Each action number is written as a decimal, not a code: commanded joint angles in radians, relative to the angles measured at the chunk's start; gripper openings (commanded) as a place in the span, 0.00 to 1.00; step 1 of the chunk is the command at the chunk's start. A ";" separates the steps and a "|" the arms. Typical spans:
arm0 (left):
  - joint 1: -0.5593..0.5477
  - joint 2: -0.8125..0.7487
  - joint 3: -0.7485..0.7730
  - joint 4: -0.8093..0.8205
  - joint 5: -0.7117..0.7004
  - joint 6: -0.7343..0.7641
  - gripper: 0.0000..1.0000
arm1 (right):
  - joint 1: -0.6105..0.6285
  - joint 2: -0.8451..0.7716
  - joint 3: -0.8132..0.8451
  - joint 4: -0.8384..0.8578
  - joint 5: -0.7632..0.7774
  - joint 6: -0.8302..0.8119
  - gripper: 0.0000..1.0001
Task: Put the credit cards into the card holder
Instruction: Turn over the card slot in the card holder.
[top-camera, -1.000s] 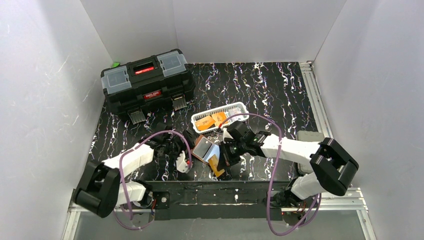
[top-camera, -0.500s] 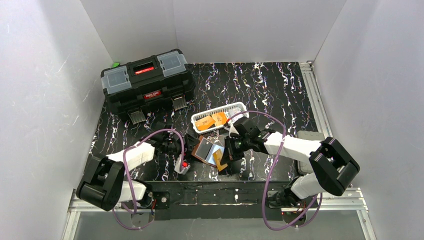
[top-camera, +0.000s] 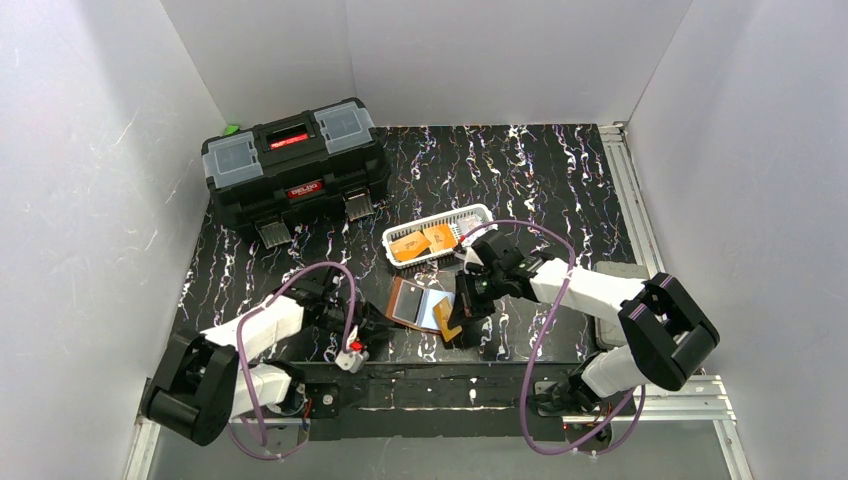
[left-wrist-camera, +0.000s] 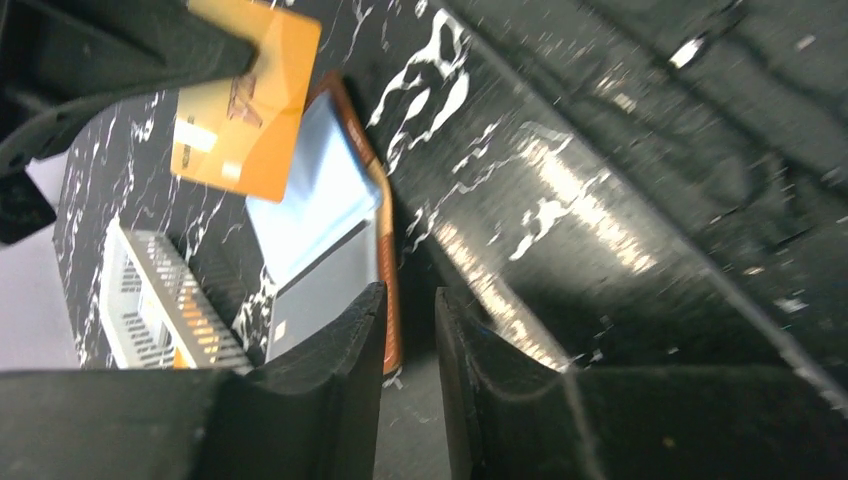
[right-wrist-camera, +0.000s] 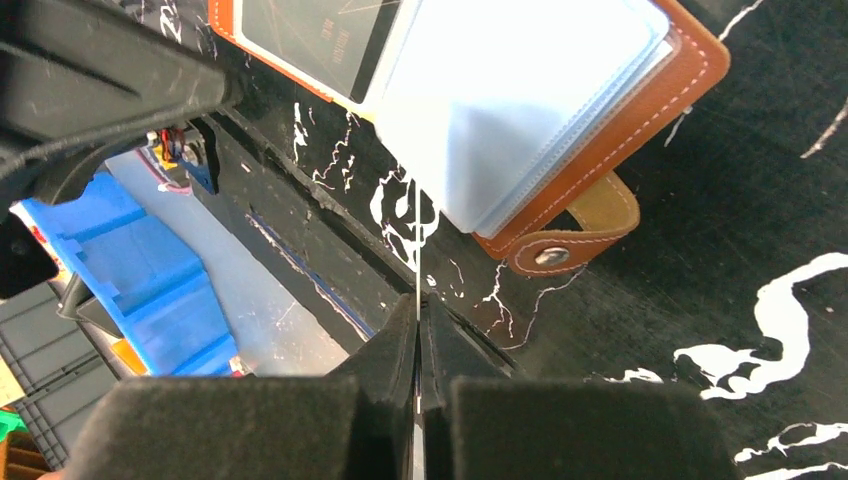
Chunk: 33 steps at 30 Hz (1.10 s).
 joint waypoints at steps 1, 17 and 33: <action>-0.039 -0.071 -0.041 -0.136 0.098 0.410 0.21 | -0.015 -0.014 0.032 -0.064 0.008 -0.031 0.01; 0.007 0.004 0.019 0.191 -0.077 0.180 0.74 | -0.041 -0.019 -0.015 -0.066 0.029 -0.046 0.01; -0.023 0.169 0.056 0.156 0.087 0.378 0.40 | -0.101 0.005 0.020 -0.087 0.022 -0.090 0.01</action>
